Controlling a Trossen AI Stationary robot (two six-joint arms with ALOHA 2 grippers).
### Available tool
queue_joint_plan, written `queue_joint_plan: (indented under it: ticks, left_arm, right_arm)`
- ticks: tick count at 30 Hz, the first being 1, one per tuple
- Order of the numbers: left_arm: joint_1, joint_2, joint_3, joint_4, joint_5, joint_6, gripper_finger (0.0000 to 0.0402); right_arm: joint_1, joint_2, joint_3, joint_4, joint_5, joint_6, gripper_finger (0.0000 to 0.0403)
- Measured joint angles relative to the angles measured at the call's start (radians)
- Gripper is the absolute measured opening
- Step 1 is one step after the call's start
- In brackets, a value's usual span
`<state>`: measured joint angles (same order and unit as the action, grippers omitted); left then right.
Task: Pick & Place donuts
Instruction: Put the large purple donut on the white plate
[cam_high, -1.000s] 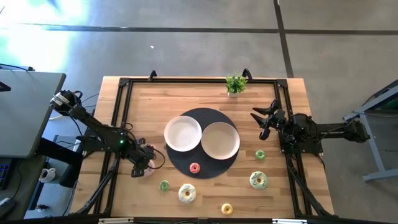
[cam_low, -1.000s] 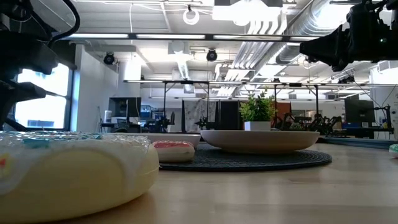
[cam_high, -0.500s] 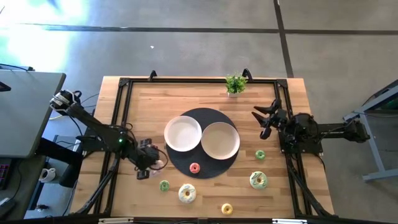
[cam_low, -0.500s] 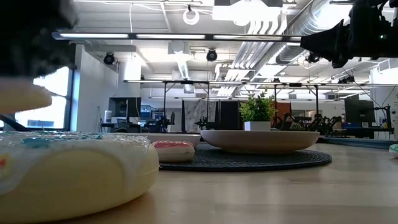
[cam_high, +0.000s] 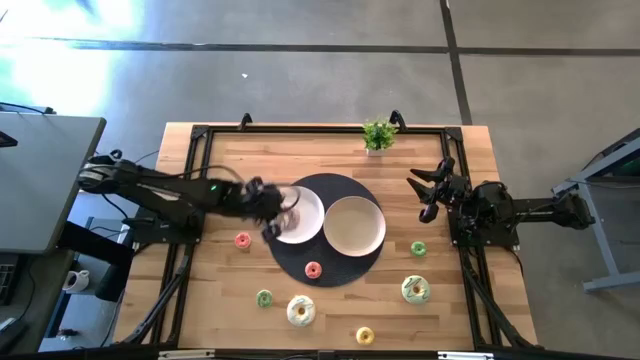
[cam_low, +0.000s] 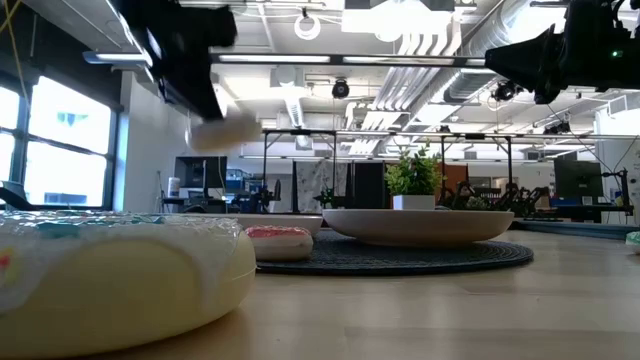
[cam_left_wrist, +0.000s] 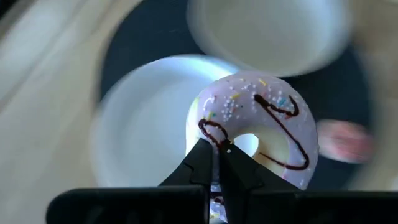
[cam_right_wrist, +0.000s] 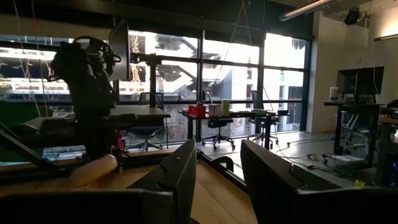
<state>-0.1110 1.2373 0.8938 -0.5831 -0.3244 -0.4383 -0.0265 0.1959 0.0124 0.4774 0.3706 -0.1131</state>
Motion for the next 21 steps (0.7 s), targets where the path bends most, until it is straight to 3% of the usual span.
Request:
queue_joint_plan:
  ticks: [3,10,15,21]
  left_arm:
    - [0.115,0.069,0.001,0.022,0.019,0.027,0.0007]
    - [0.284,0.261,-0.001,0.104,0.218,0.128,0.0010]
    - [0.336,0.360,0.000,0.130,0.210,0.128,0.0011]
    - [0.353,0.365,0.001,0.160,0.203,0.179,0.0012]
  right_arm:
    - [0.000,0.000,0.000,0.000,-0.001,0.000,0.0124]
    - [0.000,0.000,0.000,0.002,-0.003,0.000,0.0124]
    - [0.000,0.000,0.000,0.003,-0.008,0.001,0.0124]
    - [0.000,0.000,0.000,-0.001,-0.012,0.001,0.0124]
